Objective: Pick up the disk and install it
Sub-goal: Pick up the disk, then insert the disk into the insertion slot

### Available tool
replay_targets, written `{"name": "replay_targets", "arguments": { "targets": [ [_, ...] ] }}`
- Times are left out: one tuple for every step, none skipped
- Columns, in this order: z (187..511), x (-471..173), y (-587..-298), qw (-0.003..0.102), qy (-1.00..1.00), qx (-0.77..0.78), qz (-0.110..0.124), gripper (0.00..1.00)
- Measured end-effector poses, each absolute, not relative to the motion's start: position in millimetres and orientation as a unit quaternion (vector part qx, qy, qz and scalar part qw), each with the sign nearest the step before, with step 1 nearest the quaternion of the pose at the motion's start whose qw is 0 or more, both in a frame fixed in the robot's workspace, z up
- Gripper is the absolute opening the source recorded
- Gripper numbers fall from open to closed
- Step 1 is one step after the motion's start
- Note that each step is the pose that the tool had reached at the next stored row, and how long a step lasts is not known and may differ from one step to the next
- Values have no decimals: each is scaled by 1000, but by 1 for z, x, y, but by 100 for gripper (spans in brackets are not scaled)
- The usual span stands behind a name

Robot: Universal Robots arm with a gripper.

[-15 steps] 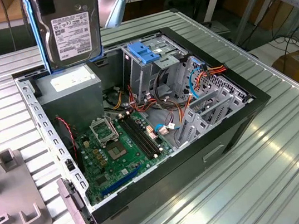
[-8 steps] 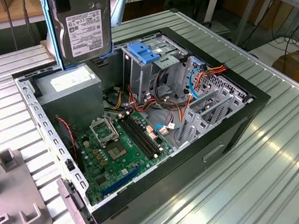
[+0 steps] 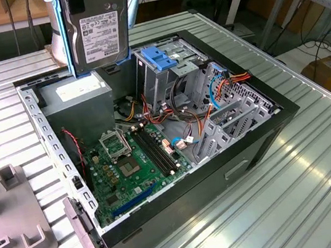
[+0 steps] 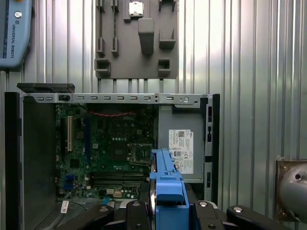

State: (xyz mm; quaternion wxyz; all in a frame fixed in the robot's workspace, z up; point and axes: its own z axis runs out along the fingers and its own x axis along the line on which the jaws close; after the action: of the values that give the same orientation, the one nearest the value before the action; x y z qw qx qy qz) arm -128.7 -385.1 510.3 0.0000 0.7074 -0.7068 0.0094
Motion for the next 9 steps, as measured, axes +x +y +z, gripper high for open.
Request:
{"name": "replay_targets", "arguments": {
  "targets": [
    [510, -129, -385, 0, -707, 707, 9, 37],
    [510, -129, -385, 0, -707, 707, 9, 37],
    [510, -128, -385, 0, -707, 707, 9, 37],
    [510, -128, -385, 0, -707, 707, 9, 37],
    [510, -128, -385, 0, -707, 707, 9, 37],
    [510, -128, -385, 0, -707, 707, 9, 37],
    [510, -128, -386, 0, -707, 707, 9, 37],
    [510, -128, -386, 0, -707, 707, 9, 37],
    [510, -128, -387, 0, -707, 707, 9, 37]
  ]
}}
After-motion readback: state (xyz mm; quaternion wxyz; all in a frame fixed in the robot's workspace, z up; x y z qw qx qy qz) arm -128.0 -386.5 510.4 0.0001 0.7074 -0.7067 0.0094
